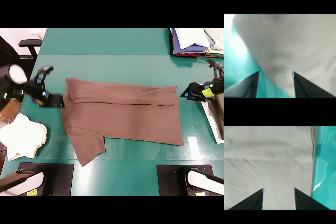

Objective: Fold the shirts.

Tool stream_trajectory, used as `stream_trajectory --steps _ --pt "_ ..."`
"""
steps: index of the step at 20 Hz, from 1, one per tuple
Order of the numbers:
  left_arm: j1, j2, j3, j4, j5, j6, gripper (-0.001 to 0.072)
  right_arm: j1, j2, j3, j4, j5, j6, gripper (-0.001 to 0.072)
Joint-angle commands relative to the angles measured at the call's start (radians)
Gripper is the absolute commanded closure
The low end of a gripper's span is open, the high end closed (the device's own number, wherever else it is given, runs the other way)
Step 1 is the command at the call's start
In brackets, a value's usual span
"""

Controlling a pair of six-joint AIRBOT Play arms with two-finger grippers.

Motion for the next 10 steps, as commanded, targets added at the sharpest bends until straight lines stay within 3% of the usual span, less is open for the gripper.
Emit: stream_trajectory --steps 1,5,10 --pt "0.0 0.211 -0.312 -0.052 0.0 -0.05 0.0203 -0.021 0.158 -0.123 0.006 -0.042 -0.017 0.0272" --pt "0.0 0.295 -0.552 -0.233 0.078 -0.062 0.0203 -0.019 0.236 -0.164 0.014 -0.085 -0.017 0.0273" --pt "-0.003 0.295 -0.643 -0.378 0.229 -0.019 0.0203 -0.019 0.261 -0.163 0.037 -0.084 -0.017 0.0273"
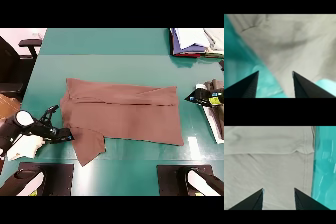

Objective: Fold the shirts.

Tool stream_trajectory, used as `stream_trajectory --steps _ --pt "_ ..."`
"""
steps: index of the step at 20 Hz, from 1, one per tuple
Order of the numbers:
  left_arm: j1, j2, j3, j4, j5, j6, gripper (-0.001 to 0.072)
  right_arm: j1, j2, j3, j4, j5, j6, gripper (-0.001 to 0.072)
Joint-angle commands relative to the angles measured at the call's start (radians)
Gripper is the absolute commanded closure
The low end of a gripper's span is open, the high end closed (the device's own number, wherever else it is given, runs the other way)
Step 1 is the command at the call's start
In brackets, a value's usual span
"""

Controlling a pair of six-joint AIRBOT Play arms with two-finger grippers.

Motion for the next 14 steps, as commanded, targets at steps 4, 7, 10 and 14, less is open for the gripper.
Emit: stream_trajectory --steps 4,7,10,14 --pt "-0.002 0.015 -0.079 -0.166 0.138 0.043 0.0205 0.005 0.021 -0.007 0.024 -0.003 -0.001 0.0273" --pt "-0.002 0.015 -0.044 -0.17 0.094 0.067 0.0669 -0.022 0.021 -0.009 0.006 0.066 -0.02 0.0273" --pt "-0.002 0.021 0.012 -0.165 0.037 0.079 0.0679 -0.142 0.045 -0.112 -0.063 0.133 -0.029 0.0273" --pt "-0.002 0.062 0.057 -0.162 0.031 0.089 0.0679 -0.361 0.073 -0.386 -0.137 0.194 -0.029 0.0173"
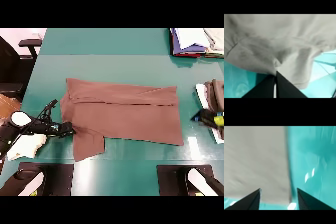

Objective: Fold the shirts.

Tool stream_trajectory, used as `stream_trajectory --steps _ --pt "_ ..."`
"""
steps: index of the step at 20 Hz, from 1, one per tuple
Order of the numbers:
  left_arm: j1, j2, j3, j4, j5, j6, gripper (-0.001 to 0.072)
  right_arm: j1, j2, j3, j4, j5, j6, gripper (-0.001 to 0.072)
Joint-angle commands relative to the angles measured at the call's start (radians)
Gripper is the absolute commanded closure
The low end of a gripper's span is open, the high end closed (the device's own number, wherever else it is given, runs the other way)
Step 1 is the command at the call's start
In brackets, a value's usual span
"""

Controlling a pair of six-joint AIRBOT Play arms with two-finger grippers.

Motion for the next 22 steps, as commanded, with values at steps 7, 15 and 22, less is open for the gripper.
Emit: stream_trajectory --steps 7,15,22 --pt "0.0 0.018 0.032 0.007 -0.018 0.021 0.0678 -0.106 -0.142 -0.331 0.134 -0.082 -0.018 0.0272" --pt "0.0 0.049 0.049 0.139 -0.197 0.011 0.0681 0.109 -0.1 -0.172 0.068 -0.049 -0.016 0.0696" --pt "0.0 0.261 0.116 0.153 -0.409 -0.069 0.0681 0.111 0.158 -0.042 -0.116 0.154 -0.003 0.0697"
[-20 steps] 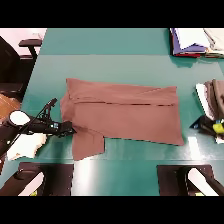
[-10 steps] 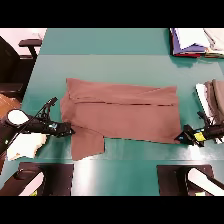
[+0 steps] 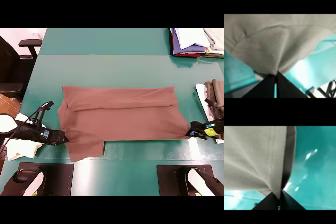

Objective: Fold the shirts.

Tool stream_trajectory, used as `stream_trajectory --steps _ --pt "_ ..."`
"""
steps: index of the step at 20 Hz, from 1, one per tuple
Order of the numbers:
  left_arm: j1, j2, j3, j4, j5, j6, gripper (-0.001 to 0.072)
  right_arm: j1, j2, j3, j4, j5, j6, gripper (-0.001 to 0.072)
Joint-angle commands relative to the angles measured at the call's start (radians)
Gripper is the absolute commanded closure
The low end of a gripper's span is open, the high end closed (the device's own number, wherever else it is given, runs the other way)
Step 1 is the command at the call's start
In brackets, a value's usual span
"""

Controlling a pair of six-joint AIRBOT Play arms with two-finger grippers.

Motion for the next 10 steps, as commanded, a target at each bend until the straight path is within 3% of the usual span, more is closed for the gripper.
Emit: stream_trajectory --steps 1,5,10 --pt "0.001 0.051 0.06 0.003 -0.087 -0.041 0.0681 0.006 0.093 0.074 -0.057 0.066 0.024 0.0696" --pt "0.001 -0.009 0.147 0.014 0.148 0.03 0.0681 0.006 -0.024 0.173 -0.009 0.005 0.024 0.0697" --pt "0.001 -0.336 0.3 0.027 0.378 0.146 0.0679 0.053 -0.299 0.362 0.09 -0.114 0.019 0.0696"
